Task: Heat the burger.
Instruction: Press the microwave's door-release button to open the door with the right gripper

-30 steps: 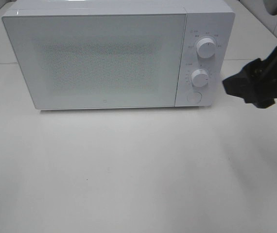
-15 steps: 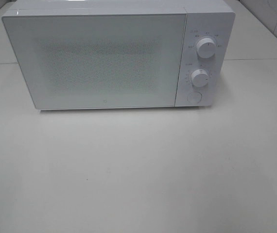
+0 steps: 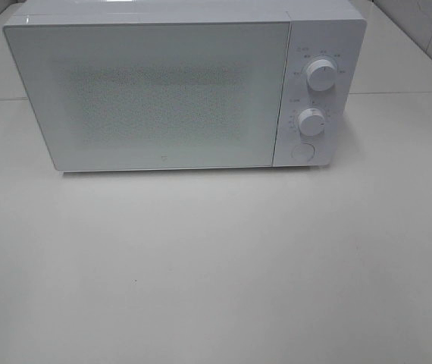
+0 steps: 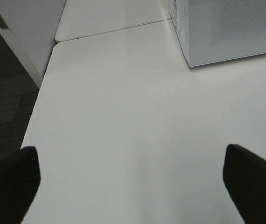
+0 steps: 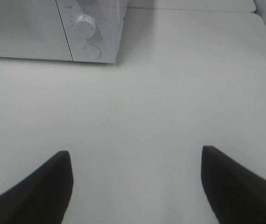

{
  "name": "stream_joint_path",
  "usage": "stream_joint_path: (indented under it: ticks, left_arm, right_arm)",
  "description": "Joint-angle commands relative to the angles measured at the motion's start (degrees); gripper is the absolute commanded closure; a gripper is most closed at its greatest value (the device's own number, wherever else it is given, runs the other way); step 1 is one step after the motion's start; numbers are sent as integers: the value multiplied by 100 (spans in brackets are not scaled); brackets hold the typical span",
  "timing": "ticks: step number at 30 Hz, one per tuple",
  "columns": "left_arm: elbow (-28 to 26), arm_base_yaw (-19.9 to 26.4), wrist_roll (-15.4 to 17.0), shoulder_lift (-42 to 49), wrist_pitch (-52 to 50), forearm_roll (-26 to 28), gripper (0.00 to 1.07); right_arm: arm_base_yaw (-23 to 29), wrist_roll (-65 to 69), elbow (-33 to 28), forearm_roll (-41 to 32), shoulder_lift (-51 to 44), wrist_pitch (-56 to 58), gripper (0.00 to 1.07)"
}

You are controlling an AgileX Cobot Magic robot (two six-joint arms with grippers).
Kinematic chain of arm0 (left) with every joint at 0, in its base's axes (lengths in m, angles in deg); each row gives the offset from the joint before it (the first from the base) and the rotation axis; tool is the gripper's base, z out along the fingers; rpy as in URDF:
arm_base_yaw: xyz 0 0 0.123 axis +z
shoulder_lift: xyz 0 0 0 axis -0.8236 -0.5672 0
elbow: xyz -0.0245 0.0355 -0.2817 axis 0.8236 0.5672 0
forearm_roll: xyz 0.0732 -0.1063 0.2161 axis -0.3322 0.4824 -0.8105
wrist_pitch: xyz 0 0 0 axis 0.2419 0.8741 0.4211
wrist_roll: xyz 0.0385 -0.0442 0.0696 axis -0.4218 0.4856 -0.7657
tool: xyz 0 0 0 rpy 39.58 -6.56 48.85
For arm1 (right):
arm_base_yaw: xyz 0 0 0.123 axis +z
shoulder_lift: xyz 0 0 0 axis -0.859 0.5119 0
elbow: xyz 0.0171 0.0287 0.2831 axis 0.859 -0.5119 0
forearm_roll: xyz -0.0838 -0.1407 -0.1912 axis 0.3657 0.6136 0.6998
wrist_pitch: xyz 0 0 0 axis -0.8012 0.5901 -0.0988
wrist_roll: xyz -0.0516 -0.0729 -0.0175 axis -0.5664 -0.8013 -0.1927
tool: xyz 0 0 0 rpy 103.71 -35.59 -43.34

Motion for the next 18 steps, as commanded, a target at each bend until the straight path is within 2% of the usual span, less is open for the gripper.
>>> stream_joint_path:
  ticks: [1,5,18]
  left_arm:
    - [11,23,11,120,-69,-6,6]
    - [11,23,11,120,-69,-6,6]
    - [17,23,11,97,-63,-11,6]
  right_arm:
    - [-34,-46,-86,0,-413,172,31]
    - [-11,-46,-120,0,-1054,206,31]
    - [120,57,-120,74,-1043,201,31]
